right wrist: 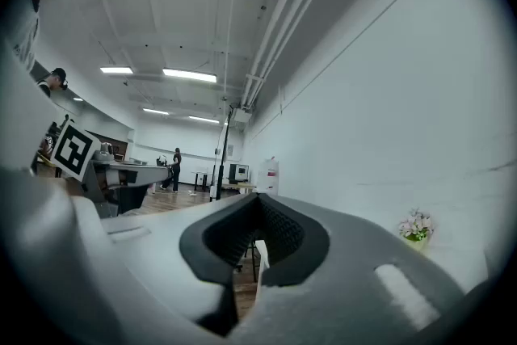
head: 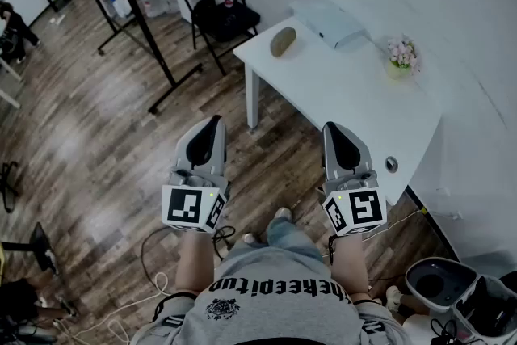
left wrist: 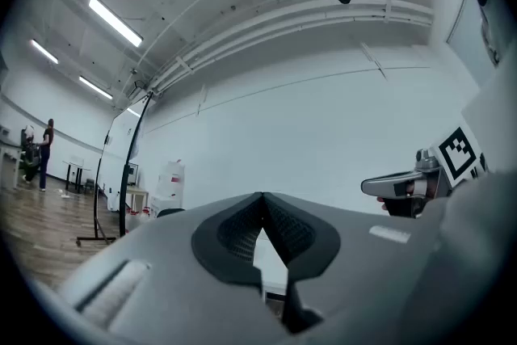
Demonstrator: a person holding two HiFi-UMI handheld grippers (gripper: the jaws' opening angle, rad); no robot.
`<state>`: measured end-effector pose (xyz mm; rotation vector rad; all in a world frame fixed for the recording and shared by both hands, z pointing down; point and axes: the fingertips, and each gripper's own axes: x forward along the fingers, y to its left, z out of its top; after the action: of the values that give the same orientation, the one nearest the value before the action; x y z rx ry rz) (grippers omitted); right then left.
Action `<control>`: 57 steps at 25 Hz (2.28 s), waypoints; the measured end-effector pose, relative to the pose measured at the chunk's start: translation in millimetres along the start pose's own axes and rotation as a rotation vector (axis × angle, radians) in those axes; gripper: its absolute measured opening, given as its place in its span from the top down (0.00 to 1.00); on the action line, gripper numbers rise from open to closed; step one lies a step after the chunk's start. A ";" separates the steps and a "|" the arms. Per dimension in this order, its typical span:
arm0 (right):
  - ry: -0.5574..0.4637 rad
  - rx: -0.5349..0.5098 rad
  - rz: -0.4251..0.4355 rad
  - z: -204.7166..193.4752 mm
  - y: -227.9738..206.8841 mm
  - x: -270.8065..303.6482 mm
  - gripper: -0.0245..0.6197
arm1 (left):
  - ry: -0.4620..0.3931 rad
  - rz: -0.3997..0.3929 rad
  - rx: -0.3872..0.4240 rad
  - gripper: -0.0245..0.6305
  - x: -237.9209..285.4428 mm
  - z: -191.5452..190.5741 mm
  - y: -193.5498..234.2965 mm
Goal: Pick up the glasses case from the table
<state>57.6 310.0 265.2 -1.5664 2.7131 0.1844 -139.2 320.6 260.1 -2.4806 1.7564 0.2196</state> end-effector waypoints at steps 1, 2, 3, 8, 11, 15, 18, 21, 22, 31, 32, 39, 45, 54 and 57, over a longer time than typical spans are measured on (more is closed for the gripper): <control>-0.001 0.003 0.001 -1.0 -1.6 1.1 0.96 | -0.002 -0.001 0.000 0.93 1.7 -1.9 0.1; -0.002 0.005 0.001 -1.9 -3.2 2.3 0.96 | -0.004 -0.001 0.000 0.93 3.6 -3.5 0.1; -0.002 0.006 0.002 -2.4 -5.0 3.6 0.96 | -0.004 -0.001 0.000 0.93 5.7 -4.1 -0.2; 0.003 0.003 0.011 -1.5 -10.9 9.1 0.96 | 0.001 0.001 0.002 0.93 14.4 -2.1 -2.9; 0.002 0.011 0.020 -3.7 -16.3 14.6 0.96 | 0.003 0.003 0.004 0.93 22.0 -4.5 -4.0; 0.008 0.015 0.033 -8.5 -30.4 25.9 0.96 | 0.008 0.013 0.008 0.93 38.7 -8.8 -6.6; -0.002 0.028 0.039 -9.4 -41.0 34.0 0.96 | 0.011 0.025 0.007 0.93 49.6 -10.4 -7.3; 0.000 0.027 0.047 -12.2 -50.9 44.7 0.96 | 0.015 0.043 0.020 0.93 61.2 -12.1 -8.1; 0.002 0.023 0.048 -13.9 -54.7 48.7 0.96 | 0.016 0.049 0.030 0.93 65.6 -13.1 -8.8; 0.003 0.028 0.115 -24.9 -94.4 72.4 0.96 | -0.001 0.088 0.039 0.93 106.1 -18.7 -24.4; 0.004 0.030 0.125 -26.1 -96.8 73.7 0.96 | -0.001 0.092 0.043 0.93 108.1 -18.9 -26.5; 0.003 0.063 0.156 -33.7 -109.7 86.7 0.96 | 0.020 0.109 0.058 0.93 123.0 -24.1 -30.8; 0.013 0.071 0.152 -39.0 -114.3 103.9 0.96 | 0.028 0.101 0.051 0.93 138.4 -29.6 -19.5; 0.016 0.068 0.106 -38.9 -121.2 147.2 0.96 | 0.035 0.037 0.051 0.93 181.9 -33.6 5.9; 0.015 0.072 0.089 -37.3 -121.9 165.8 0.96 | 0.033 0.020 0.048 0.93 196.1 -33.1 21.4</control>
<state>81.7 102.7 279.9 -1.4360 2.7695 0.0753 -93.2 125.9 259.2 -2.4480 1.7781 0.1369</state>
